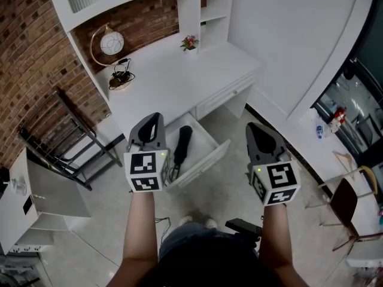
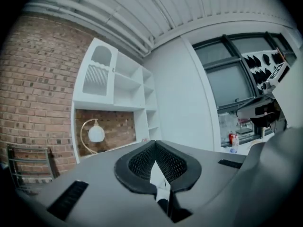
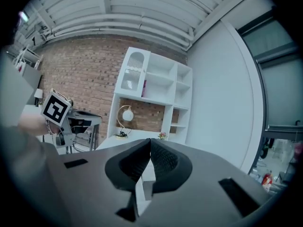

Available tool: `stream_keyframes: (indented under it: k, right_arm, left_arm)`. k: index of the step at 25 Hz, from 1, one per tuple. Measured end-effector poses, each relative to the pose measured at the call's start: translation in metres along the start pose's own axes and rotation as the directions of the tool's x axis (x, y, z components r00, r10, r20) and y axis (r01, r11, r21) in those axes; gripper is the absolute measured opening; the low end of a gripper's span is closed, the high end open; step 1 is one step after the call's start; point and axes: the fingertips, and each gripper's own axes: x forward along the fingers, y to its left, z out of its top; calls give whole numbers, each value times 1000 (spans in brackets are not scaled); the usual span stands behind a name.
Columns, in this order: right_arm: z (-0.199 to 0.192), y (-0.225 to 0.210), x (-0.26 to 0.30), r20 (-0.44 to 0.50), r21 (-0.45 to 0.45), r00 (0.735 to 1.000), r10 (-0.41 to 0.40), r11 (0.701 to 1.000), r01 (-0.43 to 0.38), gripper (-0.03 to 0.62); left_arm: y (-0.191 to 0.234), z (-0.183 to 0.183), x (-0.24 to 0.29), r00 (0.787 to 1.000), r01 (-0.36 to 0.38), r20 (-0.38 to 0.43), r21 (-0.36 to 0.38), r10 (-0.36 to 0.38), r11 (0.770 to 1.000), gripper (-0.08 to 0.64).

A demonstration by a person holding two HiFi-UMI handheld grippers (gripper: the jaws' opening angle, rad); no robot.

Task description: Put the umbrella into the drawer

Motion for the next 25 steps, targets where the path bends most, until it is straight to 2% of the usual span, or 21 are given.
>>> stream_keyframes:
  k: [5,10,14,19,25]
  right_arm:
    - [43,-6,-1,91,-44,994,-55,997,59,0]
    - [70,-8,-3,144,-67,983,-113,990,123,0]
    - [75,-3,-8,154,-78,979,-137,985,151,0]
    - [77,-1,-13,161,-71,975,-155,983,168,0]
    - [77,7,-16,162,-70,971,-174,980,188,0]
  left_arm:
    - [17,53,-4,990,-16,141,47,9,999,3]
    - [23,85,-11,975,-33,222,155,-2,987,3]
    - [23,90,-17,968,-22,250,171,-22,985,3]
    - [28,88,-19,963,-7,266,146,-32,989,3]
    - [37,83,-25,961,-19,277,164,-27,986,3]
